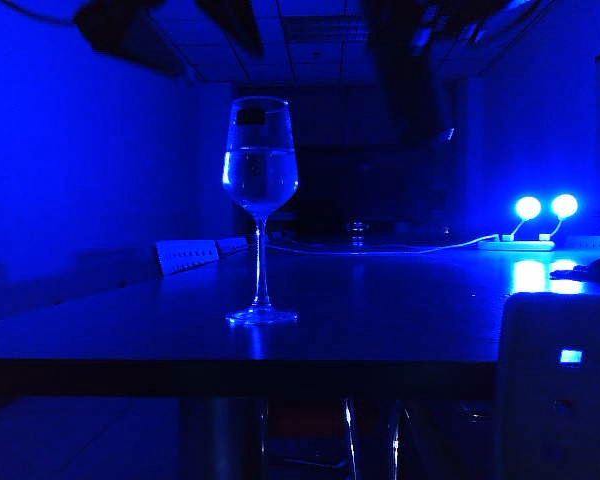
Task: Pick up the black thermos cup, pour some water from it into the stemmed glass, and then put the thermos cup back on the table.
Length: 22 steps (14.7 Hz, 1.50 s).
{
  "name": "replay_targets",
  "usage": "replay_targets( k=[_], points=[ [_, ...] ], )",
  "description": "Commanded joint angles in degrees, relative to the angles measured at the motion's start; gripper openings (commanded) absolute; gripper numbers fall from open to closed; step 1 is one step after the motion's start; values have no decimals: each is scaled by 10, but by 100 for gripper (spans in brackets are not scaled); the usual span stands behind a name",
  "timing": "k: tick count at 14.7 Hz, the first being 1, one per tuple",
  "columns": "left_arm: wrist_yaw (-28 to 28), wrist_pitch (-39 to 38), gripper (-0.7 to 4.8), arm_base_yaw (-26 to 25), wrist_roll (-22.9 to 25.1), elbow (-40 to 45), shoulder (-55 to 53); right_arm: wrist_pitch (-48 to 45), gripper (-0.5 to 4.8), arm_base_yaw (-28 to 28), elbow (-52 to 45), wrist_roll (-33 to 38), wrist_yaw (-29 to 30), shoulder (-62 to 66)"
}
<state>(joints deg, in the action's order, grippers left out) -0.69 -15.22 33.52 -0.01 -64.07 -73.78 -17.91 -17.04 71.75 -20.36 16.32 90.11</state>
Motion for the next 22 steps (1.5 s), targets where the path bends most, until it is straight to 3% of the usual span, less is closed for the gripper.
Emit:
replay_targets(
  k=[1,9,15,22],
  points=[
    [12,-6,479,0,1,-2,-3,-45,89,-19,7,-110,1,33],
    [22,-8,479,1,2,-2,-40,-61,84,-32,7,-294,3,52],
    [24,53,479,-1,7,-2,-59,-65,84,-33,7,-376,4,52],
    [26,64,479,-6,17,-2,-73,-64,84,-61,7,-491,2,54]
  ],
)
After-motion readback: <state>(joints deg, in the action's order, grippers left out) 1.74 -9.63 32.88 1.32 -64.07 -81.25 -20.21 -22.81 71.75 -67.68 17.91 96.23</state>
